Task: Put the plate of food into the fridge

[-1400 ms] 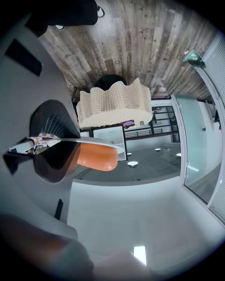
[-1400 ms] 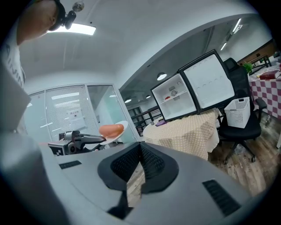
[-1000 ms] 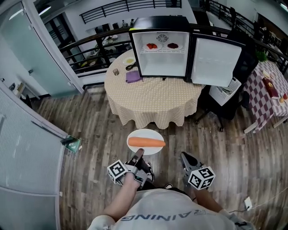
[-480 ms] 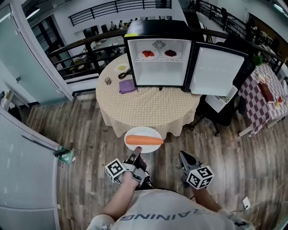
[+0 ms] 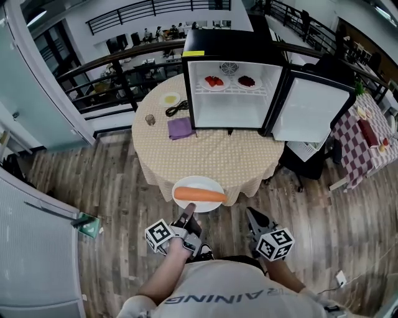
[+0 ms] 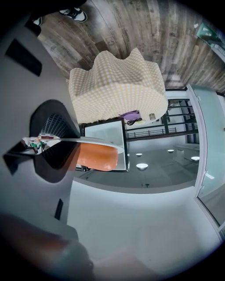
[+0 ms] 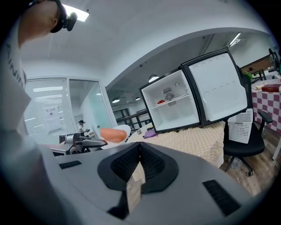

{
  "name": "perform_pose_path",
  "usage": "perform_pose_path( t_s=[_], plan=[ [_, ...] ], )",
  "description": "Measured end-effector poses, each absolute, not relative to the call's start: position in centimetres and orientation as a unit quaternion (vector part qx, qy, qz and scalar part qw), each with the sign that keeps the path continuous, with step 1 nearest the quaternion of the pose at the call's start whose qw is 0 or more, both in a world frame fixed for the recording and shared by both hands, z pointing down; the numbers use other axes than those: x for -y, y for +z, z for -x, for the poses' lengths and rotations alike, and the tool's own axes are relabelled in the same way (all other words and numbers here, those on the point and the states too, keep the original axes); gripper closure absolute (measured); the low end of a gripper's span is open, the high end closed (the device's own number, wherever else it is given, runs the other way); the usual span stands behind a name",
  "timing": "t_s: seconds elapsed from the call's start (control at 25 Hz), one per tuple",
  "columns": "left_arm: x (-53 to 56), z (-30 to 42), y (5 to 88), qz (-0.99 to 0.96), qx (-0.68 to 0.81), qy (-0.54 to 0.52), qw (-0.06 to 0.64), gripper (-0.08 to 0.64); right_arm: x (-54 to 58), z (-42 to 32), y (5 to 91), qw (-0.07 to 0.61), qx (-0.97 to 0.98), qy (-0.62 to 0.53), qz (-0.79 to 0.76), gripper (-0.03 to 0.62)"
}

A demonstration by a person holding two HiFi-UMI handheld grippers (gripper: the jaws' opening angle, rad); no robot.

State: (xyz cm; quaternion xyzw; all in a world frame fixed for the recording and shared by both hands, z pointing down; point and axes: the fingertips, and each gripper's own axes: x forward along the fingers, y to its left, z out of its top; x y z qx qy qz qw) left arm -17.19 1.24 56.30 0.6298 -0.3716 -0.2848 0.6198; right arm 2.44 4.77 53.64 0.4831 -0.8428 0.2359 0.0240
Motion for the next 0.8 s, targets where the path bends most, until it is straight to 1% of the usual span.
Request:
perform_pose_path(
  t_s=[0.2,0.48,0.64,0.8],
  plan=[
    [1.0,18.3,57.0,-0.632,0.365,-0.275,0.625,0.534,-3.1,-1.2,53.7,0.028,0.834,0.231,-0.500,0.569],
    [3.4,17.9,57.7,-0.623,0.357,-0.277,0.638,0.534,-0.7,-1.8,54.5,0.034,0.826,0.243,-0.507,0.569],
    [5.9,18.0,57.9,-0.620,0.373,-0.271,0.635,0.534,2.6,-1.6,54.7,0.030,0.833,0.246,-0.494,0.569],
    [9.5,17.6,57.3,-0.616,0.377,-0.296,0.625,0.534,6.5,-1.9,54.6,0.030,0.845,0.244,-0.475,0.569]
  ],
)
